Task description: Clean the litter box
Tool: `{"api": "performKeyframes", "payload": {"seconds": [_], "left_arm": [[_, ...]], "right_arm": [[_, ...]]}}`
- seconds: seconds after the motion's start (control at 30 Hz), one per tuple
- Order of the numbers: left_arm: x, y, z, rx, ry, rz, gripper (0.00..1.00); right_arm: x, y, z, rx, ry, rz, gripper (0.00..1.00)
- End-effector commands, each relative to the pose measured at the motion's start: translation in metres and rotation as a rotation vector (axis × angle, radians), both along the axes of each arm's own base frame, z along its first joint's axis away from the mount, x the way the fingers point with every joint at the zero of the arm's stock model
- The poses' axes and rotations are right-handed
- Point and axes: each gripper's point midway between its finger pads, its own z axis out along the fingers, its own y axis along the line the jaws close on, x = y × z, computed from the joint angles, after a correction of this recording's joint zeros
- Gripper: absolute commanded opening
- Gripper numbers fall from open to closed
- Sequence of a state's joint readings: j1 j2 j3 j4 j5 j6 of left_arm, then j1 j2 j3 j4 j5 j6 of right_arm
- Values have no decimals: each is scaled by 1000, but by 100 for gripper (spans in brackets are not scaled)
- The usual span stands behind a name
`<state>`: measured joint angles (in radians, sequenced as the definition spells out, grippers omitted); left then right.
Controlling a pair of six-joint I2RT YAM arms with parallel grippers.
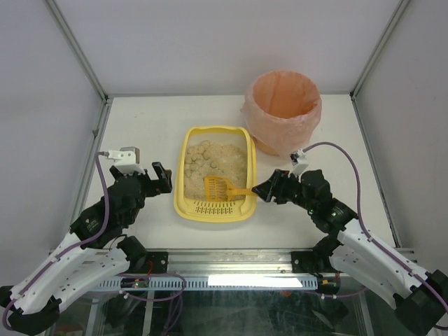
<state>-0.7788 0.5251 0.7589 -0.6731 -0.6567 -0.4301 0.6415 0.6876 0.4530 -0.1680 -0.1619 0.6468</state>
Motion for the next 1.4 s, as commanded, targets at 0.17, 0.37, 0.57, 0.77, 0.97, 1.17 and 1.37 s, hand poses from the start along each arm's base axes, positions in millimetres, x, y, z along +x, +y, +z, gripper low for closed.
{"api": "performKeyframes", "payload": {"seconds": [0.17,0.37,0.57,0.77,0.97,1.17,1.37], "left_arm": [[3,-11,8,-11,-26,-53,99],[2,-11,10,-12,-33,-59,99],[5,-27,22,-5,-119,-157,99],[11,-75,64,96,-387,-436,99],[-1,-145,92,318,-642,-852,98],[9,-191,94,423,-746,-1026,97],[14,-226,71,493,-748,-1162,98]], "right_arm": [[-1,14,19,58,-59,74,48],[-2,19,12,38,-45,107,32],[3,18,37,53,-109,100,13],[11,19,77,25,-168,104,1],[21,19,101,-13,-191,90,0],[25,21,115,-41,-204,104,0],[22,23,122,-38,-209,130,0]]}}
